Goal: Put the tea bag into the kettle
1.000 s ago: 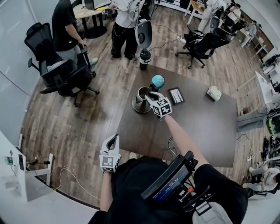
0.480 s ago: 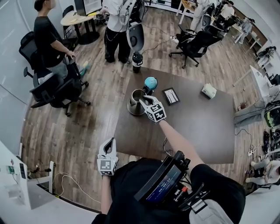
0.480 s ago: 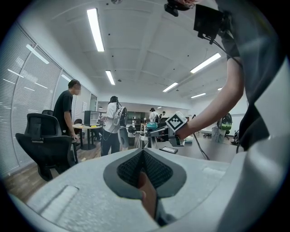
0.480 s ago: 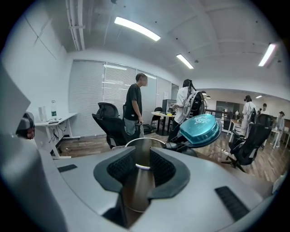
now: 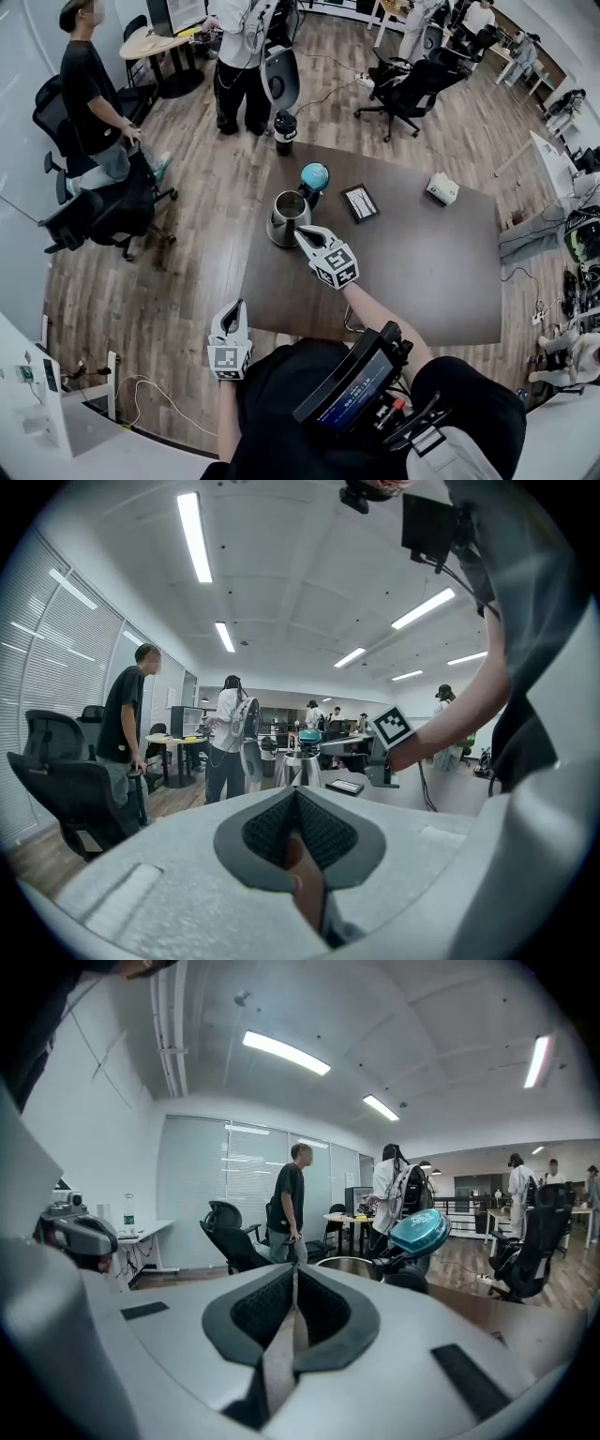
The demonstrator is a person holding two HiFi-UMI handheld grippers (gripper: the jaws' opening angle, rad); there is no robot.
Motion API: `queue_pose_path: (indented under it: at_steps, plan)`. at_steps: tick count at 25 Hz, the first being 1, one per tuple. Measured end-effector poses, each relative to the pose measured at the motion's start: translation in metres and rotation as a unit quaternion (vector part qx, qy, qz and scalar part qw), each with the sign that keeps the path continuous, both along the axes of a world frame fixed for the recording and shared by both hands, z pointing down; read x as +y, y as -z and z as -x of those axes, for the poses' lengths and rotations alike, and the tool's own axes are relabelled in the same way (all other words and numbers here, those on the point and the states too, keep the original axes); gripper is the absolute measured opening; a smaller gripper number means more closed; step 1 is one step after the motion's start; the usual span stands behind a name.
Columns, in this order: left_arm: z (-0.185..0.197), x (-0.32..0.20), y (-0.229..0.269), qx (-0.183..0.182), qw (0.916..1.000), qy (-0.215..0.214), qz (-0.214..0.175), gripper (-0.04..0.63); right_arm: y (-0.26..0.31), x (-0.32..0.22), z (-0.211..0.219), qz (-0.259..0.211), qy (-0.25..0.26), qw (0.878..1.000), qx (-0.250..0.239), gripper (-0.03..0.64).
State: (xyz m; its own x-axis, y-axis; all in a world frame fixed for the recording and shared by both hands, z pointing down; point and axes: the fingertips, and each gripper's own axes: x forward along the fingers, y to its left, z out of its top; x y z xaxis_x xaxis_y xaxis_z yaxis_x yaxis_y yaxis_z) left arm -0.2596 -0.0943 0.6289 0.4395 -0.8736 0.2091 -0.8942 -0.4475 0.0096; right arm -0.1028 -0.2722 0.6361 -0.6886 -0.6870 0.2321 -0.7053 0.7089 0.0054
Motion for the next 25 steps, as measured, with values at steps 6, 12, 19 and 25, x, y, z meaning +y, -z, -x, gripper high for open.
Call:
queue_pose_path:
  at_steps: [6,12,19,25]
  plan:
    - [-0.003,0.001,-0.003,-0.015,0.9999,-0.008,0.003,0.002,0.015,0.042,0.008,-0.014,0.02,0.999,-0.038,0.014]
    - [-0.013,0.007,-0.016,-0.019,0.9995,-0.018,0.015,0.002,0.0,0.09,0.009,0.013,0.022,0.997,-0.073,0.008]
    - [-0.02,0.019,-0.019,-0.021,0.9989,-0.039,0.016,0.002,0.007,0.15,0.01,0.012,0.037,0.997,-0.069,0.008]
    - [-0.036,0.025,-0.023,-0.014,0.996,-0.087,0.014,0.002,0.002,0.173,0.018,-0.001,0.046,0.997,-0.066,0.007]
